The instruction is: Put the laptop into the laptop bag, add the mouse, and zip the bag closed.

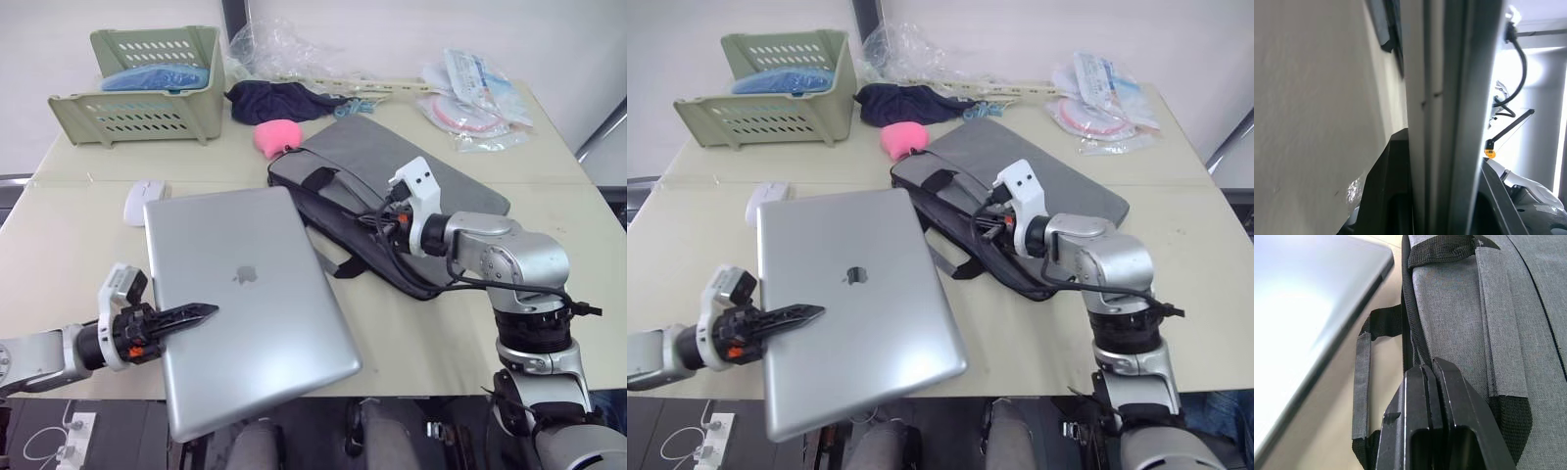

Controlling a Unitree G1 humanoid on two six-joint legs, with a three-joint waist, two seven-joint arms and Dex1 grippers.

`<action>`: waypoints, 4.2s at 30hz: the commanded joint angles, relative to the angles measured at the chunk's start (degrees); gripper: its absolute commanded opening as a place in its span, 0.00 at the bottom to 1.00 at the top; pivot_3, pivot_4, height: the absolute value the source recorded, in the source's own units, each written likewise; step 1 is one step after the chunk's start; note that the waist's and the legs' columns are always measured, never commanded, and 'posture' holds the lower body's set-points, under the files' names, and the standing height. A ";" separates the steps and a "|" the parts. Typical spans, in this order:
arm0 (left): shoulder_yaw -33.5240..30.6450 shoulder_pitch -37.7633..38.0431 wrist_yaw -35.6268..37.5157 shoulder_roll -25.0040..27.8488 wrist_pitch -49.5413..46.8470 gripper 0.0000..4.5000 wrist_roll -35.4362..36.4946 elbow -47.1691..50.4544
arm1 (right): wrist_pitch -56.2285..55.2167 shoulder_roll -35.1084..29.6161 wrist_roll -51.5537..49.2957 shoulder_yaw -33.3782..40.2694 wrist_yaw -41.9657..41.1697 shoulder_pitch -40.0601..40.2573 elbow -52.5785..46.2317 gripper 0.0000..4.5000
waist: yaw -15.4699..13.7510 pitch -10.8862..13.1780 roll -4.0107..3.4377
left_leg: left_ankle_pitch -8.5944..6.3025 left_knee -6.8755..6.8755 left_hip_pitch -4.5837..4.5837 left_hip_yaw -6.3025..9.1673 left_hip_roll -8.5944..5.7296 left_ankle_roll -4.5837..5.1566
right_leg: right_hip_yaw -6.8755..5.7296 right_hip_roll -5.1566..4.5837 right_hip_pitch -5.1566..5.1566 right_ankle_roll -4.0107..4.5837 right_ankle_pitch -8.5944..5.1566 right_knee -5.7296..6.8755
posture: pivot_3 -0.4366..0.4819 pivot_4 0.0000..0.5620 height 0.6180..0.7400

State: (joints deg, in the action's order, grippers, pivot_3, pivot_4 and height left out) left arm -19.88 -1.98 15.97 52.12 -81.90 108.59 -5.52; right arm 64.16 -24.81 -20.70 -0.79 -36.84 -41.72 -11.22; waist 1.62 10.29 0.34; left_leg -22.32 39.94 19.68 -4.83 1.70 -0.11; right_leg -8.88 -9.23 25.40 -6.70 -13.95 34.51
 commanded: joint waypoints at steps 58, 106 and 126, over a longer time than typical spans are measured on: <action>10.23 -20.42 -31.48 -34.53 20.32 0.08 4.41 6.78 | 3.31 4.43 -7.68 0.59 9.26 -2.33 -6.46 0.01 | -1.37 -0.01 0.01 | 0.00 0.04 0.00 -0.11 -0.03 0.01 | 0.05 0.03 0.00 0.00 0.02 -0.03 | 0.48 0.27 1.00; 7.23 -36.86 -30.62 -44.69 19.90 0.08 -9.45 -10.11 | 2.28 6.42 -7.76 1.24 12.10 -1.99 -6.30 0.01 | -1.28 -0.01 0.01 | 0.01 -0.12 0.19 0.08 -0.01 0.01 | -0.17 0.15 0.01 -0.05 0.04 -0.40 | 0.48 0.27 1.00; 6.91 -35.89 -29.89 -53.33 25.90 0.08 -17.82 -9.14 | 6.10 9.66 -10.00 3.24 15.09 -1.85 -8.68 0.01 | -1.46 -0.01 0.00 | 0.01 0.04 0.43 0.27 -0.01 0.01 | -0.35 0.15 0.01 -0.10 0.09 -0.48 | 0.48 0.27 1.00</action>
State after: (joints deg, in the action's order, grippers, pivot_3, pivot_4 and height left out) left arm -12.58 -35.56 -17.42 0.69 -56.37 90.03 -17.57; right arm 70.16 -15.74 -28.84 0.74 -22.18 -43.43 -16.11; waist 0.16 10.28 0.35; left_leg -22.31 39.99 20.11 -4.56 1.69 -0.09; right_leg -9.23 -9.08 25.41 -6.80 -13.86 34.04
